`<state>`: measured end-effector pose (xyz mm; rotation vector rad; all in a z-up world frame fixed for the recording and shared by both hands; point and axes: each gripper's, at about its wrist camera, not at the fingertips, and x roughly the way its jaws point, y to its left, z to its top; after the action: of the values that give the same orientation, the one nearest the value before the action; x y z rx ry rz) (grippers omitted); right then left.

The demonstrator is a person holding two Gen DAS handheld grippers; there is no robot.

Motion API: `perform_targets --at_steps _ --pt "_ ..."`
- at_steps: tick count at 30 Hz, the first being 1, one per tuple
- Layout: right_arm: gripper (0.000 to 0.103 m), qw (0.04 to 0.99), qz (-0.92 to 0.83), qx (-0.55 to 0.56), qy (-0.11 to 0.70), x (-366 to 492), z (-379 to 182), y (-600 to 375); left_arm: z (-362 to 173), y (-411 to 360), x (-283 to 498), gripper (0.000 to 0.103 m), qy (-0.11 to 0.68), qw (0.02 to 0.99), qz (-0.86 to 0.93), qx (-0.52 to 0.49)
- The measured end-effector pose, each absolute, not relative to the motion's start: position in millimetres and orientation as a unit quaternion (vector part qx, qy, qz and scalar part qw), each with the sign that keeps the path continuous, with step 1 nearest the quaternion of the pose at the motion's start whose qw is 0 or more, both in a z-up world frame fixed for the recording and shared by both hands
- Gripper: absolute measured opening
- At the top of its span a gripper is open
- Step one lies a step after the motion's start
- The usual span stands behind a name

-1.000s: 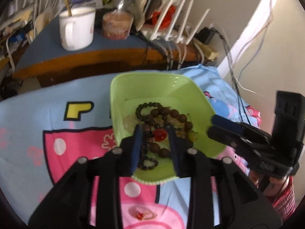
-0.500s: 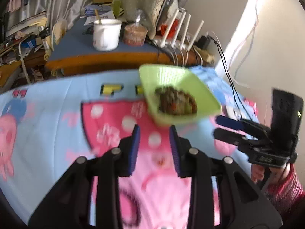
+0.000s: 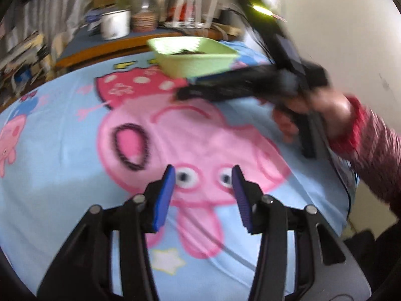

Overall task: Organize jewelry
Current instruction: 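Grasp the amber bead with the left tool while the right tool grasps the gold pendant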

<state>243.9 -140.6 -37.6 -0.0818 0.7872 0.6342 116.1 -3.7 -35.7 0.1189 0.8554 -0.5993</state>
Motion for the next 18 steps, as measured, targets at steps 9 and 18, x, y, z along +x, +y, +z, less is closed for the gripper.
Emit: perform_targets --at_steps 9,18 --pt "0.000 0.866 0.302 -0.067 0.393 248.7 -49.4 -137.2 -56.1 -45.4 104.0 0.039 0.410 0.849 -0.301 0.143" --pt "0.000 0.867 0.314 -0.085 0.377 192.8 -52.7 -159.1 -54.6 -34.7 101.6 0.016 0.402 0.852 -0.307 0.136"
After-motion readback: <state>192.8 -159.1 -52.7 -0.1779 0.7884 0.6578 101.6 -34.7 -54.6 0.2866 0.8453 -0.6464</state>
